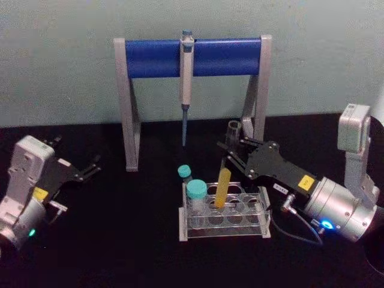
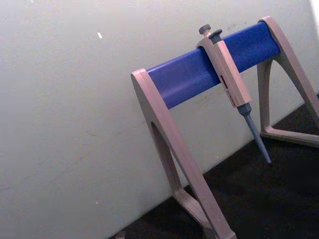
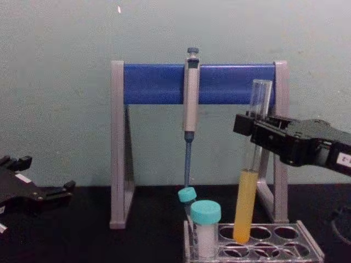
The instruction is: Pick up the test tube from the test tube rack, shake it, then place it back into the test tube rack.
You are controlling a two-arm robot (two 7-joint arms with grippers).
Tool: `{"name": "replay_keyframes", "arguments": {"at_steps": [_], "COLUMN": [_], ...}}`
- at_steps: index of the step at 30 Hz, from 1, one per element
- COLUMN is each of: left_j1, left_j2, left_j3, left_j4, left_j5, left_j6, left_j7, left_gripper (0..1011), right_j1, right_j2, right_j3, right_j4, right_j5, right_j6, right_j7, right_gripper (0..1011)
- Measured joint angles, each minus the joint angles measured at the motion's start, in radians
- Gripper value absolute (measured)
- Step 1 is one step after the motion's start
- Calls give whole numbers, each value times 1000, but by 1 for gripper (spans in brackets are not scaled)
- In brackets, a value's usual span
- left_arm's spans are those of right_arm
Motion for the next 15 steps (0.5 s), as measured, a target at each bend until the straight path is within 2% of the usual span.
{"name": "replay_keyframes", "arguments": {"at_steps": [15], "left_j1": [0], "left_j2": [0], "left_j3": [0], "left_j4": [0], "left_j5": [0], "left_j6": [0], "left_j7": [0], "left_gripper": [1001], "right_j1": [28], "right_j2": [-7], "right_j3": [-31], "right_j4": [39], "right_j5": [5], "right_j6": [17], "right_j7": [-27], "right_gripper": [224]}}
